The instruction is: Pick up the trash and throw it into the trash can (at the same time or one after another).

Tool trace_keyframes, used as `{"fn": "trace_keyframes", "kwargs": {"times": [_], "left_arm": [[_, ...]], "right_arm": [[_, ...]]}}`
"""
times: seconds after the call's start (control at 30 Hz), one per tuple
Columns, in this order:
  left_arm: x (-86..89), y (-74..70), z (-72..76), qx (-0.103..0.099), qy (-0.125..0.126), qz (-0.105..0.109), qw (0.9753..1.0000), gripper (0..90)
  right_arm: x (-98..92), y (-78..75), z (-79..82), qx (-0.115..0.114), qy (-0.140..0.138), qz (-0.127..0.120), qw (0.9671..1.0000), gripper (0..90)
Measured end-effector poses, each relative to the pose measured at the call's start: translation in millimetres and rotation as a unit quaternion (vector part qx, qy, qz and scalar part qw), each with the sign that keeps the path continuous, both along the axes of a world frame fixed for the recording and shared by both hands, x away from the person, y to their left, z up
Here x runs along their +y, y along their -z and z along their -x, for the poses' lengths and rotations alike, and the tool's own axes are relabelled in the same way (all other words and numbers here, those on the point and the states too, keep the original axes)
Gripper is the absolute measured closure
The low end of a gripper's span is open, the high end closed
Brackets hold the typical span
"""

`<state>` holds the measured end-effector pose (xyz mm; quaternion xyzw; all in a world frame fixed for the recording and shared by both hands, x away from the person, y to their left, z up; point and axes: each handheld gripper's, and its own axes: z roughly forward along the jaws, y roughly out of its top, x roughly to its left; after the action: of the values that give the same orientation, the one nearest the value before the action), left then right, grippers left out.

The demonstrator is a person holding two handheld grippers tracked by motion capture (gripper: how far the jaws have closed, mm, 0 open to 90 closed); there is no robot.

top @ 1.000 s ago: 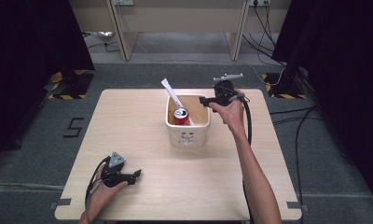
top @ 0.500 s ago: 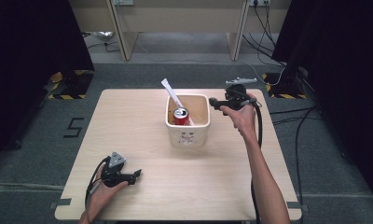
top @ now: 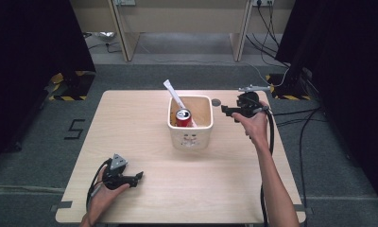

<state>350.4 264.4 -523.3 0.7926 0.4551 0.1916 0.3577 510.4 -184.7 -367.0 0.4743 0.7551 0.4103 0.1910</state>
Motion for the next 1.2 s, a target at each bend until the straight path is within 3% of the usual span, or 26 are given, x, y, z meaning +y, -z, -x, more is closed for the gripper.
{"fn": "trace_keyframes", "kwargs": {"times": [0.5, 1.2], "left_arm": [[0.0, 0.2, -0.1, -0.001, 0.0, 0.0, 1.0, 14.2], [-0.1, 0.2, 0.0, -0.001, -0.001, 0.0, 1.0, 14.2]], "right_arm": [[-18.4, 11.8, 15.9, -0.003, 0.006, -0.003, 1.0, 26.3], [-24.6, 28.5, 44.4, -0.008, -0.01, -0.008, 0.9999, 25.2]]}}
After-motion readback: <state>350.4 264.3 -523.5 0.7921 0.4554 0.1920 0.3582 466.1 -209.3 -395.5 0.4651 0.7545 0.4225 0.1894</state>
